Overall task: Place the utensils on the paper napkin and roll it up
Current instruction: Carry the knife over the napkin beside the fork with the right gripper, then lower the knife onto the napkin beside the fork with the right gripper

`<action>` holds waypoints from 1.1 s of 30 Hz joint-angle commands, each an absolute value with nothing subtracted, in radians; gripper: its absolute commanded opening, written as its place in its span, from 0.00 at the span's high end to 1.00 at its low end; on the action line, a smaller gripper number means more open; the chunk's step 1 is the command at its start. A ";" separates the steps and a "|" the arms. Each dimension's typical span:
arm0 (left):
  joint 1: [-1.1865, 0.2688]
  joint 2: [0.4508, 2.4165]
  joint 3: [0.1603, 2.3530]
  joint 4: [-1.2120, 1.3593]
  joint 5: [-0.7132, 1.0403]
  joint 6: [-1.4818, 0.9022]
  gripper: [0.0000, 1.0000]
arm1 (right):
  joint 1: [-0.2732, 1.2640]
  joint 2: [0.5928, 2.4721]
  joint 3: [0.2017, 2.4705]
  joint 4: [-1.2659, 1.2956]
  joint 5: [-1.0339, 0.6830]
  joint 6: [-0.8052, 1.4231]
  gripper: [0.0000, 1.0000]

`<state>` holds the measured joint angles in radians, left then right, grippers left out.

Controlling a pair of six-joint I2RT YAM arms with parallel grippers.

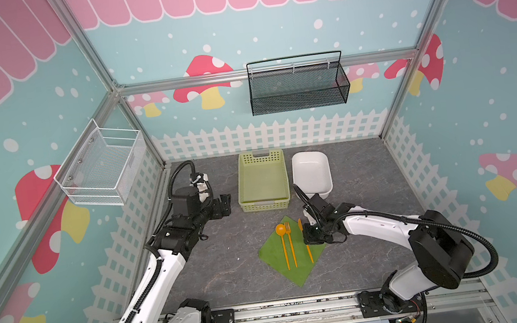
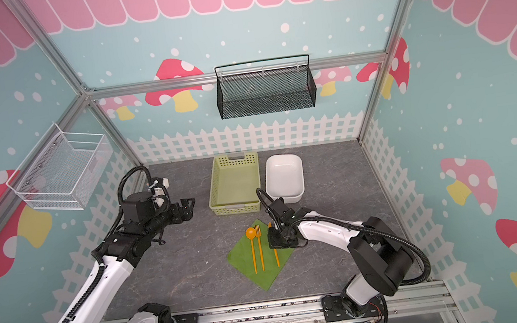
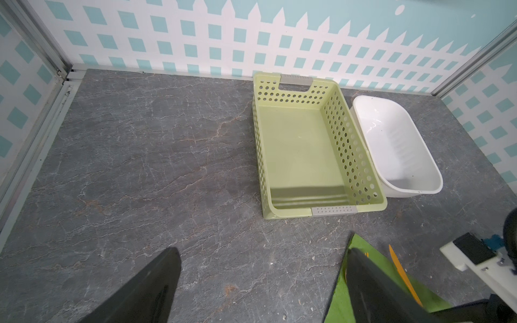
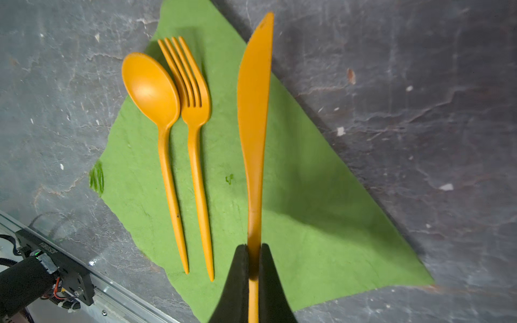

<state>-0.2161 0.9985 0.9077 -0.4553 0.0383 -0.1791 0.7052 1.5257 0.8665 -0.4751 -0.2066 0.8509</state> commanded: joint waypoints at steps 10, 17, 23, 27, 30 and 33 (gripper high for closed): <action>-0.210 0.997 0.904 -0.465 0.052 -0.179 0.06 | 0.745 1.582 0.915 -0.434 -0.194 0.907 0.95; -0.210 0.995 0.904 -0.465 0.050 -0.179 0.06 | 0.754 1.610 0.932 -0.436 -0.179 0.925 0.94; -0.211 0.993 0.904 -0.465 0.050 -0.179 0.06 | 0.756 1.625 0.937 -0.444 -0.168 0.931 0.94; -0.211 0.993 0.904 -0.465 0.048 -0.179 0.06 | 0.759 1.634 0.937 -0.449 -0.167 0.930 0.94; -0.211 0.992 0.903 -0.465 0.049 -0.179 0.06 | 0.760 1.644 0.939 -0.450 -0.167 0.928 0.94; -0.212 0.992 0.903 -0.465 0.049 -0.179 0.06 | 0.761 1.654 0.942 -0.451 -0.173 0.926 0.93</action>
<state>-0.2161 0.9985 0.9077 -0.4553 0.0418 -0.1791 0.7490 1.6318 0.9199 -0.4393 -0.1810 0.9138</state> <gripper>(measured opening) 0.939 0.071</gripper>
